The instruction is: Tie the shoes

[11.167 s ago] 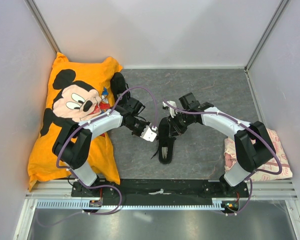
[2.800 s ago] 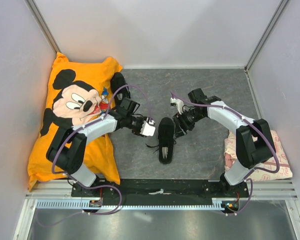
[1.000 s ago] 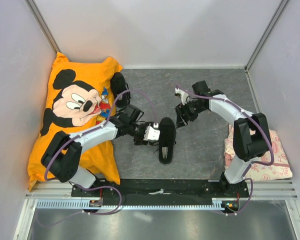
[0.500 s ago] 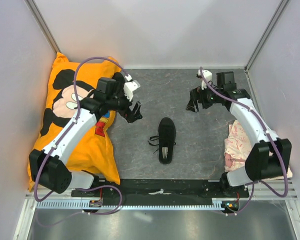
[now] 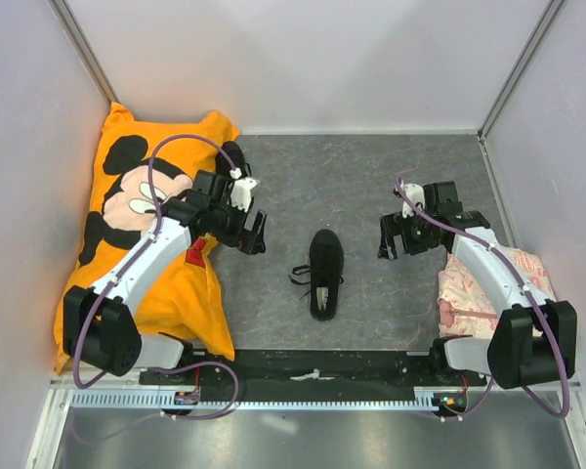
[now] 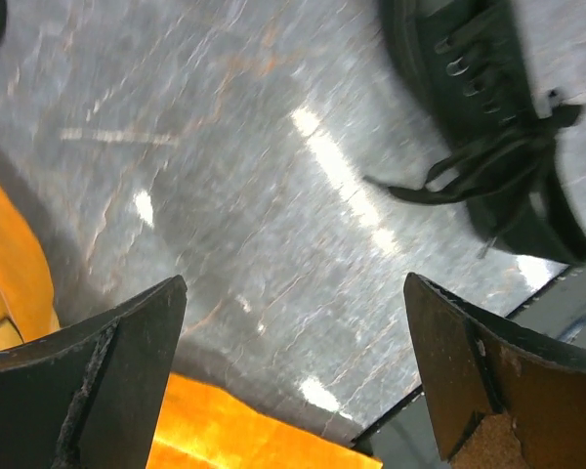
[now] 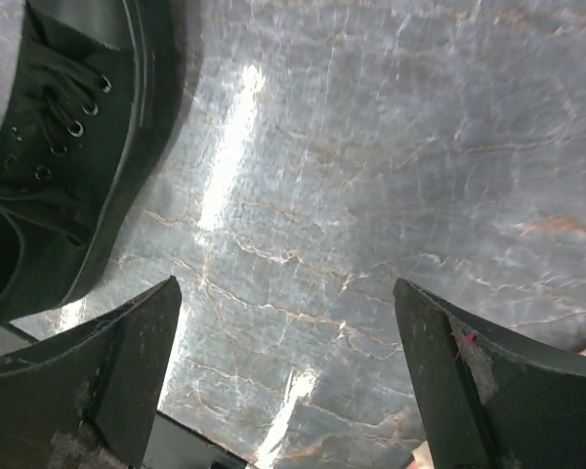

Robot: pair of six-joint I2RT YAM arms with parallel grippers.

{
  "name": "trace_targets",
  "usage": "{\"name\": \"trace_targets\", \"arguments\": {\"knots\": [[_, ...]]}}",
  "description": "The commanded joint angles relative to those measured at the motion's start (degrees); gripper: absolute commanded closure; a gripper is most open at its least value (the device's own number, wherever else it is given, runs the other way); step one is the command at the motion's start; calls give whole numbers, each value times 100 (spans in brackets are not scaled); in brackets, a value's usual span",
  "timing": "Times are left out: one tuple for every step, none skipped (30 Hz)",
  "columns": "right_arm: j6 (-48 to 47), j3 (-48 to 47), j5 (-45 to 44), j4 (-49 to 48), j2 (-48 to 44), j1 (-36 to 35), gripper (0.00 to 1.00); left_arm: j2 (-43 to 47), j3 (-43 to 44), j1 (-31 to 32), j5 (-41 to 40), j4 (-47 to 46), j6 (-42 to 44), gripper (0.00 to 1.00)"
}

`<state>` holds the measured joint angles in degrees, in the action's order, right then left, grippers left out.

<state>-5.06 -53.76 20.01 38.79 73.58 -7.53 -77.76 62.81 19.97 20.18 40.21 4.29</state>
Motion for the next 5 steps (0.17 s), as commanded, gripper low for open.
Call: {"name": "trace_targets", "arguments": {"knots": [[172, 111, 56, -231, -99, -20, 2, 41, -260, -10, -594, -215, -342, 1], [189, 94, 56, -266, -98, -64, 2, 76, -269, -10, -629, -224, -333, 1], [181, 50, 21, -284, -116, -82, 2, 111, -304, -10, -665, -311, -342, 1], [181, 32, -32, -327, -116, -91, 2, 155, -321, -10, -813, -372, -324, 1], [137, -3, -67, -336, -151, -117, 2, 234, -330, -10, -867, -417, -281, 1]]}}
